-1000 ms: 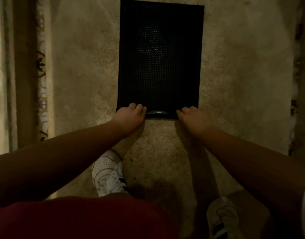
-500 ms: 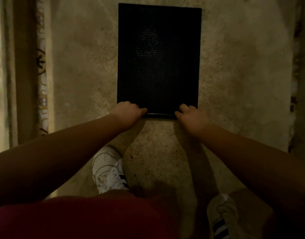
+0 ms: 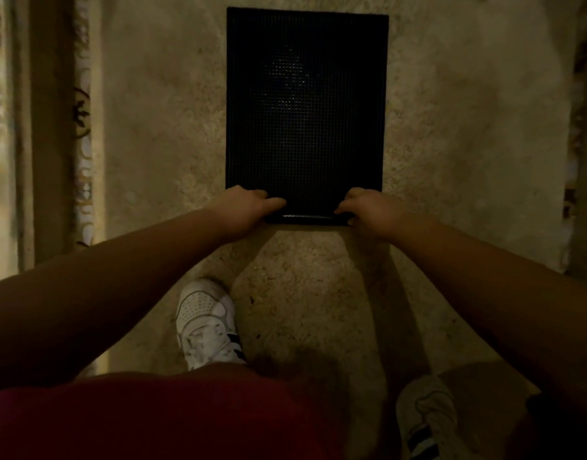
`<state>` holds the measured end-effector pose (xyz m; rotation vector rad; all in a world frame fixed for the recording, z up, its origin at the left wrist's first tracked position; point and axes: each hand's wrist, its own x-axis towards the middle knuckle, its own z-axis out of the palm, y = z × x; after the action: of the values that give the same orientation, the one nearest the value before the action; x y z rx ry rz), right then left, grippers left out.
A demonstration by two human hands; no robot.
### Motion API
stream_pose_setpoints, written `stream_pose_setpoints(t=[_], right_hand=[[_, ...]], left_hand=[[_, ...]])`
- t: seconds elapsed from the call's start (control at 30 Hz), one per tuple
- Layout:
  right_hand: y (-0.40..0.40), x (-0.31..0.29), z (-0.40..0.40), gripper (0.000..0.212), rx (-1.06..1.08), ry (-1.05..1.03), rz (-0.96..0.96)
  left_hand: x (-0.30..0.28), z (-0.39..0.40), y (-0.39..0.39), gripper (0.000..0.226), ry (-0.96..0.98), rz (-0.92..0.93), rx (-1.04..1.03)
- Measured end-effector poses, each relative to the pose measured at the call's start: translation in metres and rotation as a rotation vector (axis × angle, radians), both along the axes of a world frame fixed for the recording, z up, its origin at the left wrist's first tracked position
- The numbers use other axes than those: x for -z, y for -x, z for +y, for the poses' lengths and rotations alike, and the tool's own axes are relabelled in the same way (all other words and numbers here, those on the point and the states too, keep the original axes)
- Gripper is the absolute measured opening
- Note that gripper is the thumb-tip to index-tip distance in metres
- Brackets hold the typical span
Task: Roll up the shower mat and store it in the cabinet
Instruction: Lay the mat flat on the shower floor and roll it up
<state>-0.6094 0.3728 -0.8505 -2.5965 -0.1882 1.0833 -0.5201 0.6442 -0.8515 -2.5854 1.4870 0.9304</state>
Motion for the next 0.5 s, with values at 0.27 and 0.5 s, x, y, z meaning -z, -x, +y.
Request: stream_pose_setpoints(t=[0.27,0.5], right_hand=[[-0.012,0.003,-0.004,0.04,0.102,-0.049,0.089],[-0.018,0.006,-0.007,0.035,0.202,-0.075,0.095]], left_hand=[[-0.001,0.009,-0.003,0.051,0.048,-0.005,0.126],[-0.006,-0.001,-0.002,0.045,-0.005,-0.002,0.093]])
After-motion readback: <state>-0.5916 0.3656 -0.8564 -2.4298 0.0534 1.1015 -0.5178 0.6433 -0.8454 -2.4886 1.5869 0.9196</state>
